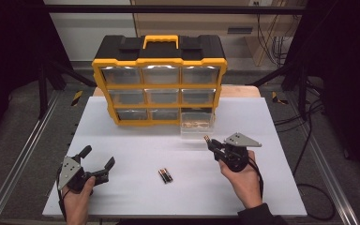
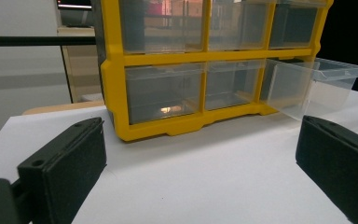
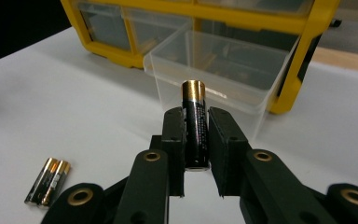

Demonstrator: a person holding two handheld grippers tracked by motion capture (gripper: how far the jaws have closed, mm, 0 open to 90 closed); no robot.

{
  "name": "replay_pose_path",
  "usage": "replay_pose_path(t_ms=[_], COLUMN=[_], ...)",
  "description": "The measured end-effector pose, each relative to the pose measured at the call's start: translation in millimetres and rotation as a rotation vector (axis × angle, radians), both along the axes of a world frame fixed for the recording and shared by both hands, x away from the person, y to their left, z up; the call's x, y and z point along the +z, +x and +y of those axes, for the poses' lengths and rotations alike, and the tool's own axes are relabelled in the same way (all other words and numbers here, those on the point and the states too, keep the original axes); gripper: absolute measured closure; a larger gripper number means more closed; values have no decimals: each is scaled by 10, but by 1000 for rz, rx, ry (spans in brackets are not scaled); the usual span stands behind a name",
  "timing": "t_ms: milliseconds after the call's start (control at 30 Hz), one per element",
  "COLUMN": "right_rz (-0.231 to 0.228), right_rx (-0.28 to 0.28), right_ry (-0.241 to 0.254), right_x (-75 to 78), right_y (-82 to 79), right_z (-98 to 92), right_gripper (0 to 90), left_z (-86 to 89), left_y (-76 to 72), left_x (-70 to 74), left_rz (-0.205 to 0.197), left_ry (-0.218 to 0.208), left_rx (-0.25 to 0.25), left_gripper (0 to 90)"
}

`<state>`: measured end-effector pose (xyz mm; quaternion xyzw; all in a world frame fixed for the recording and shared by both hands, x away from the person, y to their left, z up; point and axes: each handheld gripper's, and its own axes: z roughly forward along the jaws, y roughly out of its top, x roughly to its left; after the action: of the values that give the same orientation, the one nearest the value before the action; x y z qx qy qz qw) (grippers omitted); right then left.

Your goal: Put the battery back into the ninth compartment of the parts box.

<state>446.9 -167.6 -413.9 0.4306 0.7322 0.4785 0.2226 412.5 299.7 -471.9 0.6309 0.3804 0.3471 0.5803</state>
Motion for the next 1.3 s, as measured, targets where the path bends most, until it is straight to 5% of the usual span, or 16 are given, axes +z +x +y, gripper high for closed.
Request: replay_pose_path(t_ms=[333,1300], right_rz=[-35,23], right_rx=[29,107], right_ry=[-69,-130], right_x=[381,836], right_y=[177,725], right_z=[25,168], right_gripper=[767,767], left_z=[3,1], left_y=[-6,-9], left_x=[3,13], left_rz=[-2,-12], left_ry=[3,14], left_rx=[3,8], left_gripper=[15,14])
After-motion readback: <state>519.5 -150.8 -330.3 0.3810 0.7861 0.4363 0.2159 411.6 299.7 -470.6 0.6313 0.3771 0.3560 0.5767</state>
